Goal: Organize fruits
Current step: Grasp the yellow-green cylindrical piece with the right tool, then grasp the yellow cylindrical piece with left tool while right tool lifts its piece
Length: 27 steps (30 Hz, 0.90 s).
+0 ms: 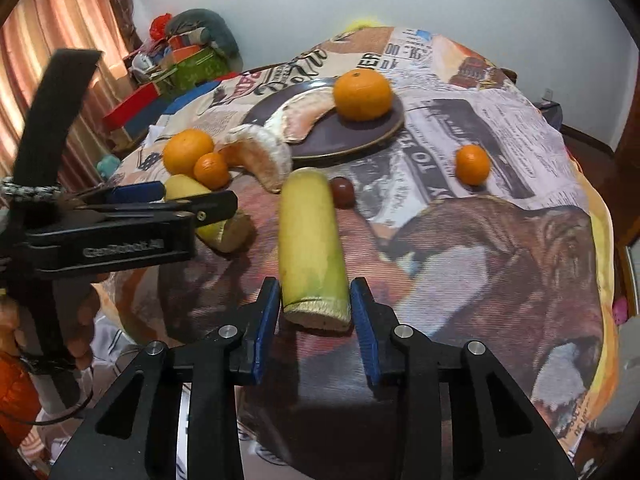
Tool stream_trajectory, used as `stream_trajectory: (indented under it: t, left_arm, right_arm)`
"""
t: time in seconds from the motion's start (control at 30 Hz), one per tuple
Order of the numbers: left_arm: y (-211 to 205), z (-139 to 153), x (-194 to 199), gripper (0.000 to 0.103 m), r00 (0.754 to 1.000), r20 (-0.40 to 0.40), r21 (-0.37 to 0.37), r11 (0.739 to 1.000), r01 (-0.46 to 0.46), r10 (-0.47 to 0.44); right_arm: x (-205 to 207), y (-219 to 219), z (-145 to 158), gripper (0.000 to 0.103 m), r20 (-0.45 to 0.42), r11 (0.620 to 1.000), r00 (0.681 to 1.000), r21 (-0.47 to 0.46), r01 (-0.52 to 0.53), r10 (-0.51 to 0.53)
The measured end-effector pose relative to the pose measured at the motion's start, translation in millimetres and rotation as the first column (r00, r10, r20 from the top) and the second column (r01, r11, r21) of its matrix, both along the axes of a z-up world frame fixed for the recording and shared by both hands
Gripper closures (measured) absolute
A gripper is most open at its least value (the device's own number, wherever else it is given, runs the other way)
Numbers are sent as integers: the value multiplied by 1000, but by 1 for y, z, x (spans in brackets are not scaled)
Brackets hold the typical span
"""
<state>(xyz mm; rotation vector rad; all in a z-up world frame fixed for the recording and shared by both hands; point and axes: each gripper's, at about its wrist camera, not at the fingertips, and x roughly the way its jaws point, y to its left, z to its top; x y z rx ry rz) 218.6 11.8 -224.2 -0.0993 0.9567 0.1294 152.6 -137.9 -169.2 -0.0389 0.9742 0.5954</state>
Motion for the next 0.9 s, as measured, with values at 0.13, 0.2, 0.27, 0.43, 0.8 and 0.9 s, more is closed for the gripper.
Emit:
stream_trajectory:
  t: [0.13, 0.2, 0.27, 0.43, 0.8, 0.9]
  left_arm:
    - [-9, -2, 7, 3, 1000, 19, 70, 997, -26, 24]
    - [-8, -6, 10, 3, 998, 22, 100, 994, -54, 52]
    - [-5, -8, 11, 2, 997, 22, 118, 990, -74, 72]
    - [24, -18, 4, 2, 994, -29, -55, 993, -106, 104]
    - [25, -20, -12, 7, 997, -63, -122, 992, -41, 34]
    - [27, -15, -19, 30, 998, -54, -177, 984, 17, -27]
  right_arm:
    - [2, -4, -2, 69, -10, 1000, 1000, 20, 1, -1]
    - [2, -3, -2, 69, -7, 1000, 1000, 19, 1, -1]
    - [2, -3, -2, 69, -6, 1000, 1000, 22, 2, -2]
    - [4, -6, -3, 69, -16, 999, 1000, 35, 5, -4]
    - [3, -4, -3, 68, -14, 999, 1000, 26, 20, -20]
    - [4, -2, -2, 68, -15, 1000, 1000, 24, 17, -17]
